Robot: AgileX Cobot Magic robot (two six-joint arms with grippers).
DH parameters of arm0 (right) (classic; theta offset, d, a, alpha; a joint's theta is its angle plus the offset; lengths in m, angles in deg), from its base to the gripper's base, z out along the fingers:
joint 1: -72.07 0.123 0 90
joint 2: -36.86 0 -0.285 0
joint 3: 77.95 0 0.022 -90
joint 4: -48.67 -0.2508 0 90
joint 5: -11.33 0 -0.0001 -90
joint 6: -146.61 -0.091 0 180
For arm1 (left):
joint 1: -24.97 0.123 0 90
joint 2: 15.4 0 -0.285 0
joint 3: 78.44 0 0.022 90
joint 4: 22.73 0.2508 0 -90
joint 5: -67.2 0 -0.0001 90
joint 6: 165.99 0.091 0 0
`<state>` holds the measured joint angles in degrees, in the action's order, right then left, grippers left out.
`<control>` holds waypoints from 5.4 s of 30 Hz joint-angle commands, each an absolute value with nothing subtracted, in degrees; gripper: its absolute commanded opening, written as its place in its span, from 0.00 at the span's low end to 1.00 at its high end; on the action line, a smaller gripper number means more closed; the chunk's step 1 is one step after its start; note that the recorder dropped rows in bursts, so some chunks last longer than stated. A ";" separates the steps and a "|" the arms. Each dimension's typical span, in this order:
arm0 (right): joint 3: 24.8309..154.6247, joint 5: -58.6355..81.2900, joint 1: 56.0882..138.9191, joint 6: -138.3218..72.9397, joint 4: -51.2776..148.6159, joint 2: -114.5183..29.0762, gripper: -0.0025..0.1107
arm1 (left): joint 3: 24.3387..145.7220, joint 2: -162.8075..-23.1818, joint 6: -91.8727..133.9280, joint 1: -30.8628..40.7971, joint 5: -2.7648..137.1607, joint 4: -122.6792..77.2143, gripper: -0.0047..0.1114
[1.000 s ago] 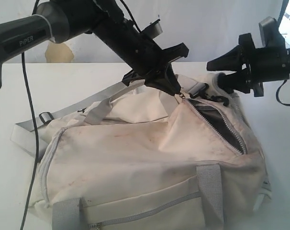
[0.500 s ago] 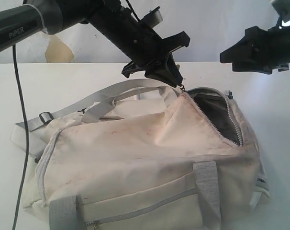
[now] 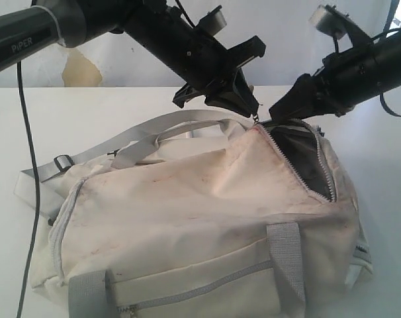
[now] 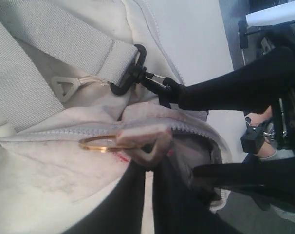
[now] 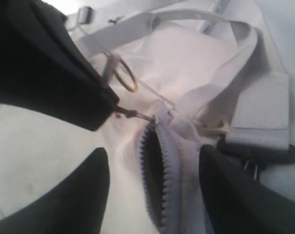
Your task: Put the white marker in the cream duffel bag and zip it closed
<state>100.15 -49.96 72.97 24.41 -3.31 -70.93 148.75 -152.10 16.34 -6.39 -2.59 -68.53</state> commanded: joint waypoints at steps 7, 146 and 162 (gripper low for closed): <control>100.02 -44.25 73.81 20.15 1.13 -70.47 0.36 | 148.94 -151.15 16.47 -6.02 -2.76 -73.31 0.04; 103.65 -44.55 78.34 2.78 3.85 -79.76 0.02 | 118.06 -132.59 8.83 6.51 2.29 -32.42 0.41; 103.31 -58.64 87.76 15.96 -1.57 -67.83 0.02 | 118.06 -132.59 4.85 14.66 1.83 -37.50 0.41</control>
<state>103.14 -57.55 84.70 14.40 -1.70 -68.80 117.88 -133.11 5.14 13.38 2.42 -36.04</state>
